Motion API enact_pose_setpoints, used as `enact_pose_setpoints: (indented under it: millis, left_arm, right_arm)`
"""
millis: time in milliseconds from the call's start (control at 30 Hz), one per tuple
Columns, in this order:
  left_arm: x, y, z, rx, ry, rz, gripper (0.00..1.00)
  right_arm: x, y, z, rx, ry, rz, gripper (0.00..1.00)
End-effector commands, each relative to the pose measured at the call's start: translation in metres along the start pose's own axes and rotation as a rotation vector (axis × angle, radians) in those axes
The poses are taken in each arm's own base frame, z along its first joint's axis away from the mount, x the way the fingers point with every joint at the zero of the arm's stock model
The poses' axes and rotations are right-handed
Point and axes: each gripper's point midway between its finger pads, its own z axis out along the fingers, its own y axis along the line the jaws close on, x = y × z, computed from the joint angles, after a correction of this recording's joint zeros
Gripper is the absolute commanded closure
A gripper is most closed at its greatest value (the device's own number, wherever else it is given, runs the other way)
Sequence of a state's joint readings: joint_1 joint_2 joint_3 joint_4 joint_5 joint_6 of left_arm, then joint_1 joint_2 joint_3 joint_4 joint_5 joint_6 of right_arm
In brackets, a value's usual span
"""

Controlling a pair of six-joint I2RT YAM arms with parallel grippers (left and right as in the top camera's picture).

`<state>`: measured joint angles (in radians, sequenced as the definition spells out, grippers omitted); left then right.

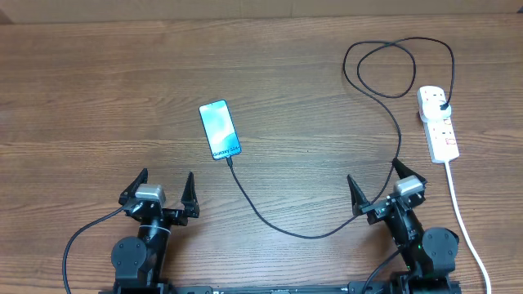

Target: Plug charger to phone and switch on socket

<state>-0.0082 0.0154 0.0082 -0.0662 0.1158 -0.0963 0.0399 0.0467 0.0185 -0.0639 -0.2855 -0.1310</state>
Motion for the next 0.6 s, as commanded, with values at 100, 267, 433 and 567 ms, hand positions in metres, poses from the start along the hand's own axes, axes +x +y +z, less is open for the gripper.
enact_pose_setpoints:
  millis: [100, 267, 433, 567]
  left_arm:
    - [0.0001, -0.0019, -0.0004, 0.009, -0.004, 0.023, 0.00]
    - [0.0002, -0.0019, -0.0003, 0.009, -0.004, 0.023, 0.00]
    - [0.0001, -0.0019, -0.0004, 0.009, -0.004, 0.023, 0.00]
    - [0.0001, -0.0019, -0.0004, 0.009, -0.004, 0.023, 0.01]
  right_arm:
    - [-0.0060, -0.0012, -0.0021, 0.013, -0.037, -0.009, 0.00]
    - [-0.0059, -0.0011, -0.0021, 0.013, -0.037, -0.009, 0.00]
    - [-0.0059, -0.0011, -0.0021, 0.013, -0.037, -0.009, 0.00]
    - [-0.0058, -0.0011, -0.0021, 0.012, -0.036, -0.009, 0.00]
